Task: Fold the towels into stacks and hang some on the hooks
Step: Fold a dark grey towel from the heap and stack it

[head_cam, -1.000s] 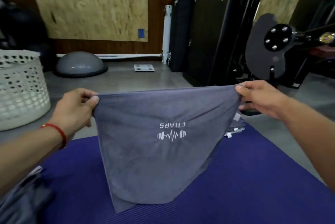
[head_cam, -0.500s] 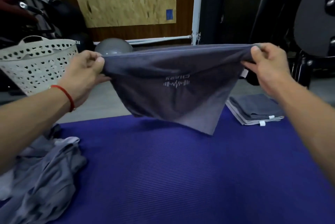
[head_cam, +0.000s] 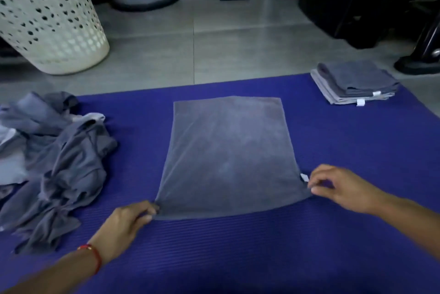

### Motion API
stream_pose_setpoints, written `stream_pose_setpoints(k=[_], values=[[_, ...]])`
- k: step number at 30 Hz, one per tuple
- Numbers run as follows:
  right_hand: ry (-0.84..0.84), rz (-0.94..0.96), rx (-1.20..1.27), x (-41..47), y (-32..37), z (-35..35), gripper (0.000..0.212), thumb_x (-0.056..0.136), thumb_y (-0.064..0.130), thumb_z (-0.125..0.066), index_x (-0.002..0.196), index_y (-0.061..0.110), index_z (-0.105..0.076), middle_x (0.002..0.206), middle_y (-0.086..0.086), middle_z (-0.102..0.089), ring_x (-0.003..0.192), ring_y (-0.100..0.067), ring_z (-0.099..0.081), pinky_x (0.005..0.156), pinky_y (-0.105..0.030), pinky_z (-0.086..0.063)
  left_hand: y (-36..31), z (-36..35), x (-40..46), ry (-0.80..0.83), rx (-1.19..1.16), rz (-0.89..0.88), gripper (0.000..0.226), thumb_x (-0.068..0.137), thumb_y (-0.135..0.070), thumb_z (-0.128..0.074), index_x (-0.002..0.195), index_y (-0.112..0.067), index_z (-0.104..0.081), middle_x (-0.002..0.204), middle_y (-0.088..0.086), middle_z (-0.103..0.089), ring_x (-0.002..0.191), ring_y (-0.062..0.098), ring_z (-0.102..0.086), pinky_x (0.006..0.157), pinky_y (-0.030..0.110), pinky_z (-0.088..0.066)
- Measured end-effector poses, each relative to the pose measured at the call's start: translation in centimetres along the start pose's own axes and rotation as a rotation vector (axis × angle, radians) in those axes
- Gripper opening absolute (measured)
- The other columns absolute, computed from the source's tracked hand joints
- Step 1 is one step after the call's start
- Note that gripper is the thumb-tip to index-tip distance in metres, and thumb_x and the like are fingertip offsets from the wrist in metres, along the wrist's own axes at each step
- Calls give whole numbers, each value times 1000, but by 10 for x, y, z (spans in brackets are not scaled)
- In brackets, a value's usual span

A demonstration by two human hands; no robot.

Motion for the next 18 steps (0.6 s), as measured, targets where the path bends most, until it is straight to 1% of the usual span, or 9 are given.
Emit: stream_pose_setpoints(k=[3, 5, 8, 10, 12, 14, 15, 16, 18], values=[[171, -49, -122, -22, -6, -53, 18, 93, 25, -73, 87, 42, -71, 101, 18, -60, 97, -2, -60, 82, -19, -48, 2, -31, -28, -14, 161, -149, 30, 101, -50, -41, 96, -31, -64, 116, -26, -61, 105, 2, -61, 95, 12, -41], [209, -45, -131, -35, -7, -72, 16, 92, 24, -75, 89, 40, -74, 99, 19, -61, 94, -2, -62, 84, -22, -50, 2, -46, -51, -31, 268, -222, 27, 103, -41, -38, 98, -30, -62, 117, -23, -55, 103, 5, -58, 94, 18, -43], [243, -25, -114, -58, -7, -90, 19, 91, 25, -76, 89, 43, -73, 101, 21, -61, 93, -3, -63, 81, -19, -48, 6, -55, -89, -64, 374, -197, 26, 104, -36, -36, 101, -31, -61, 121, -19, -55, 99, 9, -62, 80, 27, -55], [276, 1, -118, -76, -4, -105, 24, 91, 27, -76, 89, 50, -69, 107, 23, -59, 93, -3, -63, 77, -16, -46, 9, -60, -111, -52, 383, -175, 33, 107, -41, -29, 102, -32, -60, 121, -16, -57, 97, 9, -63, 72, 28, -57], [316, 15, -114, -90, -1, -116, 28, 90, 28, -77, 87, 54, -67, 106, 21, -59, 90, -3, -63, 75, -15, -46, 9, -66, -125, -18, 365, -163, 36, 108, -43, -26, 101, -32, -61, 120, -13, -60, 95, 11, -65, 75, 27, -52], [350, 5, -133, -91, 4, -112, 26, 89, 31, -76, 83, 55, -67, 104, 22, -61, 91, -1, -64, 76, -15, -47, 5, -65, -124, 25, 352, -116, 21, 100, -38, -42, 98, -33, -62, 120, -17, -58, 92, 12, -66, 76, 22, -47], [349, -2, -133, -84, 8, -103, 23, 89, 33, -73, 82, 54, -69, 103, 23, -63, 92, 0, -65, 78, -17, -48, 2, -60, -118, 36, 339, -75, 14, 89, -34, -50, 96, -35, -62, 119, -22, -55, 93, 8, -65, 73, 17, -46], [320, -16, -121, -73, 12, -91, 21, 90, 33, -71, 84, 52, -71, 102, 23, -66, 92, 1, -66, 81, -19, -50, 0, -51, -107, 40, 325, -30, 20, 77, -31, -54, 95, -36, -62, 120, -26, -52, 94, 3, -62, 71, 15, -47], [161, -40, -83, -38, 14, -60, 18, 94, 30, -69, 91, 47, -73, 97, 23, -69, 91, 2, -67, 83, -24, -53, -3, -30, -71, 5, 331, 48, 35, 69, -26, -56, 101, -37, -62, 122, -24, -49, 95, 2, -57, 66, 26, -54]])
Point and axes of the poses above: each hand's wrist, its own x-axis towards the middle knuckle, its own z-axis out of the back of the hand, y = z × x, the point moved 9 cm from there along x, towards the middle knuckle
